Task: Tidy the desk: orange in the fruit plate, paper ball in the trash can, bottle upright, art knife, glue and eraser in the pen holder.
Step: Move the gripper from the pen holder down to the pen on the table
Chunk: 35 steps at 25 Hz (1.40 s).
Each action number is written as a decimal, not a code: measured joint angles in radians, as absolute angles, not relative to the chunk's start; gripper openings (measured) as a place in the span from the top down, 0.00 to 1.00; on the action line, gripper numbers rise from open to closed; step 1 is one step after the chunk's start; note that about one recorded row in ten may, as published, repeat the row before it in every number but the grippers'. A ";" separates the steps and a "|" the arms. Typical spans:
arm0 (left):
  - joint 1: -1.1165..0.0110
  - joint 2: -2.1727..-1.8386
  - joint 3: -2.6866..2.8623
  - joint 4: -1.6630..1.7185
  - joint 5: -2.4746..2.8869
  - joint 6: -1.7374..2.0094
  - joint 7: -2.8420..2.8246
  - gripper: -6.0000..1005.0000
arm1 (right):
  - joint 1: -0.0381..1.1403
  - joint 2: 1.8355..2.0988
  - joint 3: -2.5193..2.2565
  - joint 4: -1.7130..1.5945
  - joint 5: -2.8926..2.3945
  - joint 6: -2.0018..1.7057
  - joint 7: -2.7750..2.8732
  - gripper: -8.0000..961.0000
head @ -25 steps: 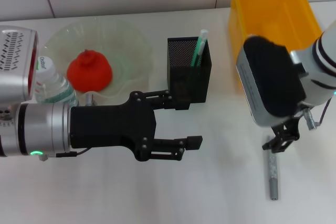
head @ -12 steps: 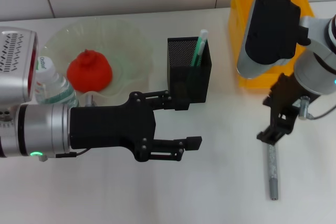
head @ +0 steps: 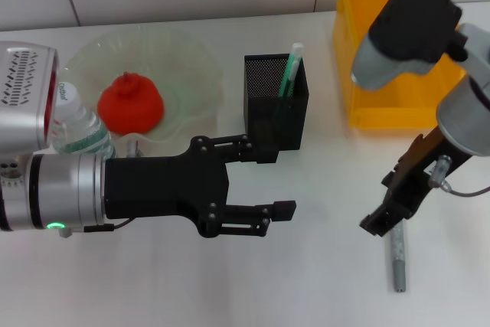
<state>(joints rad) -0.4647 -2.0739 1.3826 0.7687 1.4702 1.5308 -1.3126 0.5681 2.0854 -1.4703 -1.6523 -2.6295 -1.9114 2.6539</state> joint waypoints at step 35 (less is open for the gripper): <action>-0.487 -2.074 1.379 0.753 1.470 1.534 -1.298 0.22 | 0.518 2.080 -1.205 -1.679 -2.516 -1.883 2.546 0.21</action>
<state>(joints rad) -0.4872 -2.0739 1.3792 0.7528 1.4696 1.5340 -1.2977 0.5183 2.0798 -1.2046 -1.6785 -2.5156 -1.8831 2.5459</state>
